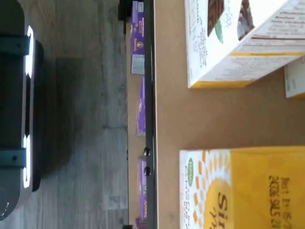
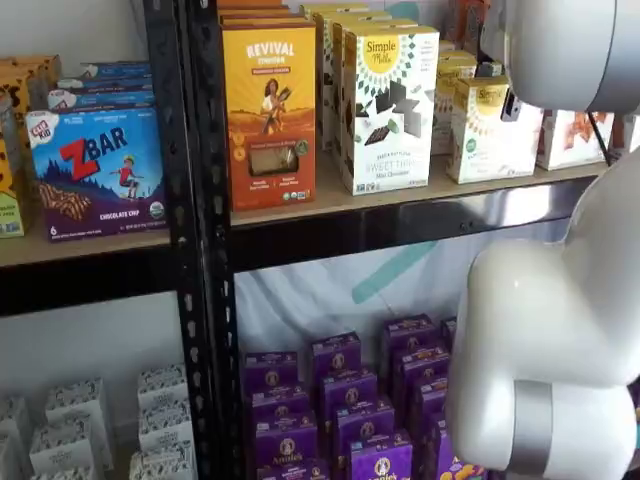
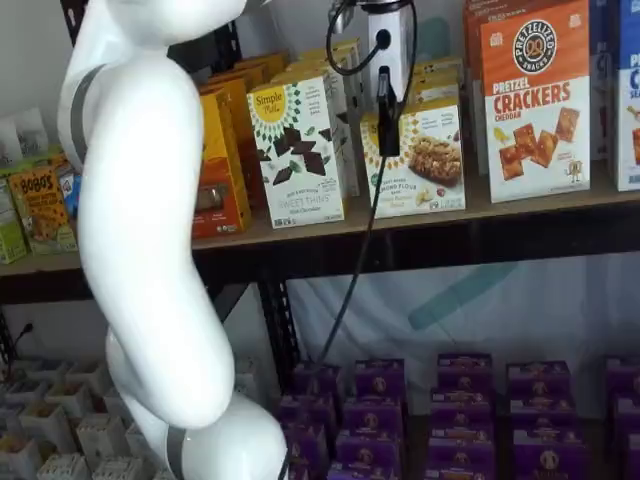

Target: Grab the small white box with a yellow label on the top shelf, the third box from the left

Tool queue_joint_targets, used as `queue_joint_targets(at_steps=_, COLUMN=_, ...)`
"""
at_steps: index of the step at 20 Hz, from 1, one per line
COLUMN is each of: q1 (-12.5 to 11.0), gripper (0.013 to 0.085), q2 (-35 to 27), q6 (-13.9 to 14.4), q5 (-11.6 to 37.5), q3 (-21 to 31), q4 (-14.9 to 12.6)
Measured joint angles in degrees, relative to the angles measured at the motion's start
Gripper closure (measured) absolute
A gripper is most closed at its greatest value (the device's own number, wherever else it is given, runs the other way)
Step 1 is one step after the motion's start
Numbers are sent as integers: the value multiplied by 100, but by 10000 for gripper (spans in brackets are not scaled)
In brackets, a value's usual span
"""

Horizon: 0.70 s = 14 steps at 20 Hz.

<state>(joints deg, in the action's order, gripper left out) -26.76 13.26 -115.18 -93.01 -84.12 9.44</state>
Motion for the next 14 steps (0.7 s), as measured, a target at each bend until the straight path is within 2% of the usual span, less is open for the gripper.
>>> queue_joint_targets(at_steps=12, q1=166, gripper=130, q2=111, q6=117, q5=305, q3=273, q4=-119)
queue_joint_targets(at_steps=14, q1=165, gripper=210, q2=110, q6=117, q5=314, q3=280, q4=-109)
